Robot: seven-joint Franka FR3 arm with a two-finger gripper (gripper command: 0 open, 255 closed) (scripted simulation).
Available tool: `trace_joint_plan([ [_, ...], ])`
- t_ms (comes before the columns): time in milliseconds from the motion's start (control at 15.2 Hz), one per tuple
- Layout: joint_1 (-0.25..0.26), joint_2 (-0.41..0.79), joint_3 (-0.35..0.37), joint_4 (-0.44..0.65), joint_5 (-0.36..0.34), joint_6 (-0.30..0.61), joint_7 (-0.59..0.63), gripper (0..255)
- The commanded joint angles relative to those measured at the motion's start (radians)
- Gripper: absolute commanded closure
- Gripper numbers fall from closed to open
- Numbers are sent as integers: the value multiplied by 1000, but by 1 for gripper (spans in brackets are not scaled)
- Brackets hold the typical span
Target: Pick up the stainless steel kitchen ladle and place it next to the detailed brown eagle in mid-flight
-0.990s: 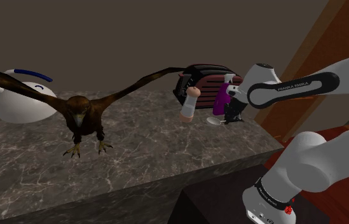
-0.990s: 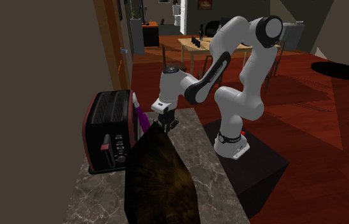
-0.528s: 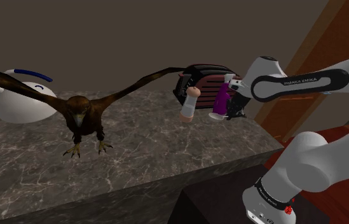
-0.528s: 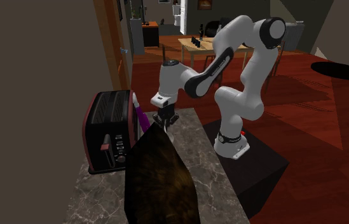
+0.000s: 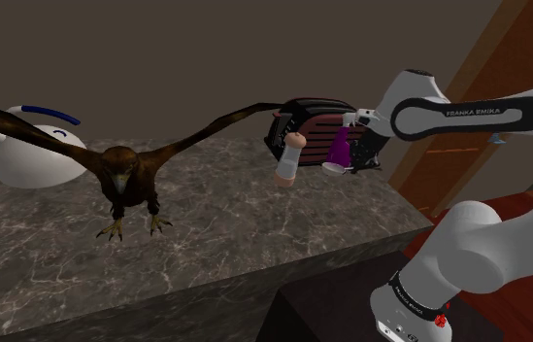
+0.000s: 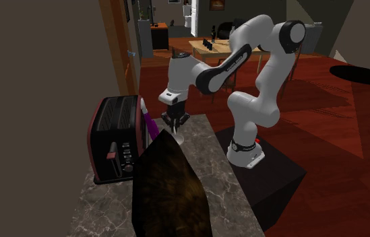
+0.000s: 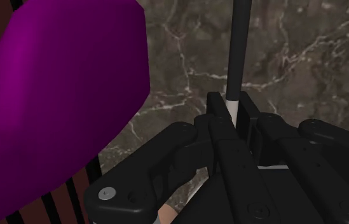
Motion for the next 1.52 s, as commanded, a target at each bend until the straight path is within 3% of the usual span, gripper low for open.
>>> trace_joint_plan([
  [0, 0, -17, 10, 17, 7, -35, -1, 255],
  [1452, 26, -72, 98, 274, 81, -346, -13, 255],
])
